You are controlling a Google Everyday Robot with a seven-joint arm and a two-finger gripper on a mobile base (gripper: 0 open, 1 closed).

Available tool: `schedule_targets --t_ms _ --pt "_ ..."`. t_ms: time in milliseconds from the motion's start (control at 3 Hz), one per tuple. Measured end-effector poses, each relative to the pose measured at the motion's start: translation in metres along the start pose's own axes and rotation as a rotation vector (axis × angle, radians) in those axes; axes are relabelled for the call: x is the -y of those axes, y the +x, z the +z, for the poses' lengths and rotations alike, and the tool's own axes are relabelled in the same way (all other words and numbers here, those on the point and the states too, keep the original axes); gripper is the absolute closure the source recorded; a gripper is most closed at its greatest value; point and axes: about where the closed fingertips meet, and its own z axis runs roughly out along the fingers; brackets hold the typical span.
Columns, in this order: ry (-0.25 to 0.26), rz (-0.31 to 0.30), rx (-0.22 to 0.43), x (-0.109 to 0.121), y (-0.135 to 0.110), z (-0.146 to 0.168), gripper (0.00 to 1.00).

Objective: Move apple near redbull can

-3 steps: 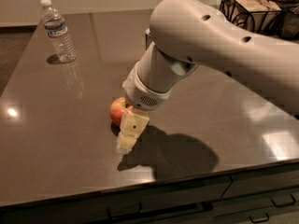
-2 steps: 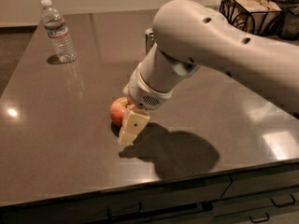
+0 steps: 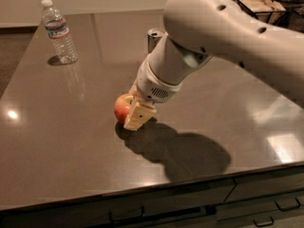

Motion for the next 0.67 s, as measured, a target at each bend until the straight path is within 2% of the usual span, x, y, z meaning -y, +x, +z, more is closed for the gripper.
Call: schedule_targets --t_ms 333,667 --pt "0.042 0.063 -0.021 0.022 0.004 -0.016 0.88" --pt "0.103 0.175 -0.068 0.057 0.024 -0.021 1.00"
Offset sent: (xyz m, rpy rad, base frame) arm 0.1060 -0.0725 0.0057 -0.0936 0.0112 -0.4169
